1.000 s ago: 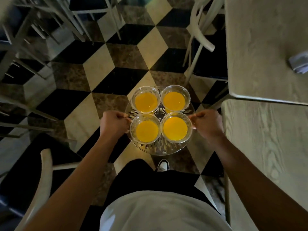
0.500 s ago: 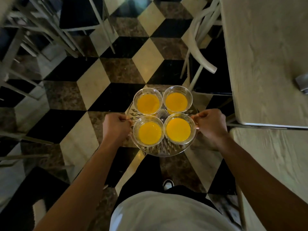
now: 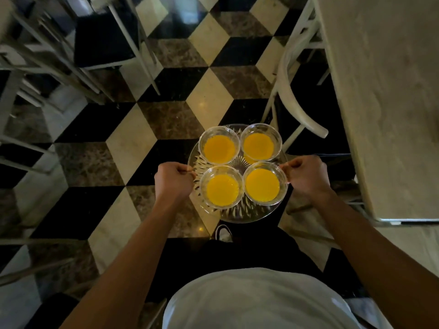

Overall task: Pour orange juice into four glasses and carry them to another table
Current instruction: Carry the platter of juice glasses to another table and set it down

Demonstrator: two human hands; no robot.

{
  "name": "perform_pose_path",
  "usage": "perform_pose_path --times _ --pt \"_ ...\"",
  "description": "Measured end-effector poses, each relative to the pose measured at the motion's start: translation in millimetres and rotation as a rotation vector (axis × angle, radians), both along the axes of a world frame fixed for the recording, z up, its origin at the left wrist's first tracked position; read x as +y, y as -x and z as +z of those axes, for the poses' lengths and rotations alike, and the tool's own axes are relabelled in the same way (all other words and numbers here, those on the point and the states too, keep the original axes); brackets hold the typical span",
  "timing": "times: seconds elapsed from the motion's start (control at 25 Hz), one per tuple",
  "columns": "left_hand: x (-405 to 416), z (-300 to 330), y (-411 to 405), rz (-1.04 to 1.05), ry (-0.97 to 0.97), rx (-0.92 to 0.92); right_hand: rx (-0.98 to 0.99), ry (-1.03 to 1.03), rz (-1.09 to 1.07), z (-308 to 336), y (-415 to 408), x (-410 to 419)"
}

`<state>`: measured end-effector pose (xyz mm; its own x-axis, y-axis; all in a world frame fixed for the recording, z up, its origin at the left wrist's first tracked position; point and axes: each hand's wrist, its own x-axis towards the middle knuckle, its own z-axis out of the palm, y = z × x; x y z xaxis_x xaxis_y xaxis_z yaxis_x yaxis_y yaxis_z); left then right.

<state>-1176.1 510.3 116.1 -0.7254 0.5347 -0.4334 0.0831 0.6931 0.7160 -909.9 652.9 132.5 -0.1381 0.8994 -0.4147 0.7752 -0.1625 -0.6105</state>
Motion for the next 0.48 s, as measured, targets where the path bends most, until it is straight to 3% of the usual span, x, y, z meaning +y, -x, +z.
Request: perform_pose_path --times 0.48 --pt "137 -4 89 0.071 0.023 -0.025 0.043 -0.052 -0.011 -1 91 132"
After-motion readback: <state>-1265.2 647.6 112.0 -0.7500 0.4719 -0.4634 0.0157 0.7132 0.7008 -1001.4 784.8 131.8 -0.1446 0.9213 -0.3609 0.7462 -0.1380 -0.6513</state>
